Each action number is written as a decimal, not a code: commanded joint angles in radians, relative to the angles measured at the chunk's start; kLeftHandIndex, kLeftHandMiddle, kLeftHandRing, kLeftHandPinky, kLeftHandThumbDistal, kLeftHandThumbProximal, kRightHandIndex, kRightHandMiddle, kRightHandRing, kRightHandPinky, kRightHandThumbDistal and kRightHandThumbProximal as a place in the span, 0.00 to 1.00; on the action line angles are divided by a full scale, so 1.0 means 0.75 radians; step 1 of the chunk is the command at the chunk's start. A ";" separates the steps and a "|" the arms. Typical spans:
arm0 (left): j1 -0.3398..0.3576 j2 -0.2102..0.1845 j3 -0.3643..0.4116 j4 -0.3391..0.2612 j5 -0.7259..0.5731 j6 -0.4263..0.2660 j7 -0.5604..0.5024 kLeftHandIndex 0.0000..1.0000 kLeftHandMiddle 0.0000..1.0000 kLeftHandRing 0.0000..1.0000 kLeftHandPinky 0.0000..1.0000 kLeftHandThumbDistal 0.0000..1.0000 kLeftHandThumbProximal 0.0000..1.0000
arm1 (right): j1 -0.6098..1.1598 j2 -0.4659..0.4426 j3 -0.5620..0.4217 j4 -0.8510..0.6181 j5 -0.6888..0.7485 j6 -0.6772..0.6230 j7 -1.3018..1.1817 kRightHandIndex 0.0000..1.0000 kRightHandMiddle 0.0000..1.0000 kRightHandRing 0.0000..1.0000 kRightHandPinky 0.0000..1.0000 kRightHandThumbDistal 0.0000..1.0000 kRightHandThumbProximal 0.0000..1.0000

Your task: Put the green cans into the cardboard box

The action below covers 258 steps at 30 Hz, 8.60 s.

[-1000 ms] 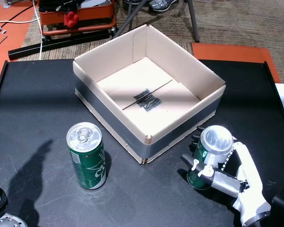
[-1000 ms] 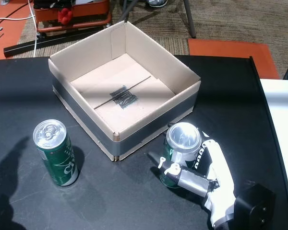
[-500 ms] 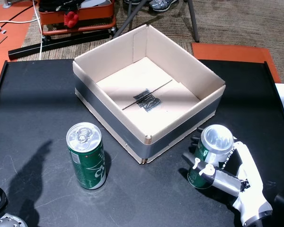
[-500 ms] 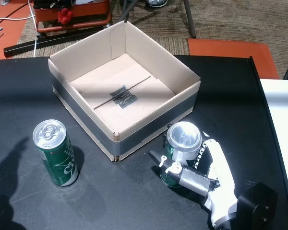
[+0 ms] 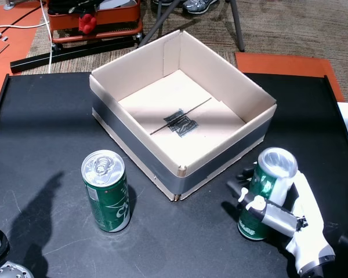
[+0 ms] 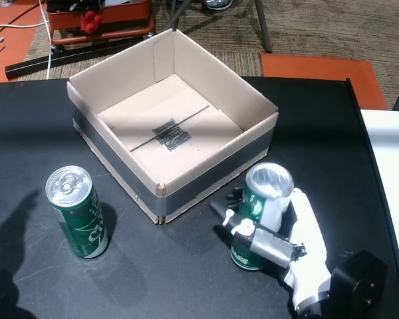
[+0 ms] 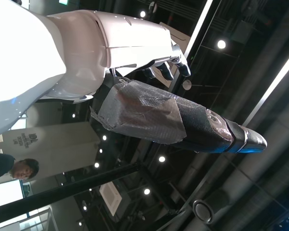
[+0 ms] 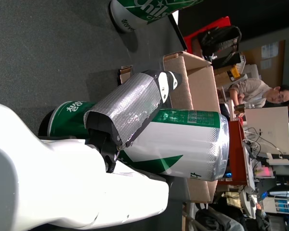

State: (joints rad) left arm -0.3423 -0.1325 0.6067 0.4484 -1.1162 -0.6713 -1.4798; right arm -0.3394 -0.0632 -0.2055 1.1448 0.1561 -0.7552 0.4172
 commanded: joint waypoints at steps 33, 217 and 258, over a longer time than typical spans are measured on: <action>0.003 -0.039 0.012 0.026 -0.001 0.019 -0.003 0.96 0.91 0.89 0.88 1.00 0.77 | 0.014 0.019 0.038 0.003 -0.098 -0.051 -0.262 0.08 0.44 0.57 0.46 0.28 0.00; -0.086 -0.236 -0.082 0.095 -0.026 -0.304 -0.064 0.94 0.91 0.88 0.90 1.00 0.83 | -1.221 -0.258 1.114 0.240 -1.245 0.328 -0.416 1.00 1.00 1.00 1.00 1.00 0.21; -0.109 -0.157 -0.009 0.158 -0.034 -0.201 -0.135 0.91 0.91 0.88 0.92 1.00 0.77 | -0.052 -0.566 0.767 -0.187 -0.551 -0.857 -1.221 0.49 0.53 0.58 0.59 0.44 0.00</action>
State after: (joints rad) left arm -0.4758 -0.1958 0.5856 0.5624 -1.1569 -0.8190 -1.5811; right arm -0.4001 -0.4637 0.3470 1.0226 -0.3398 -1.3406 -0.5748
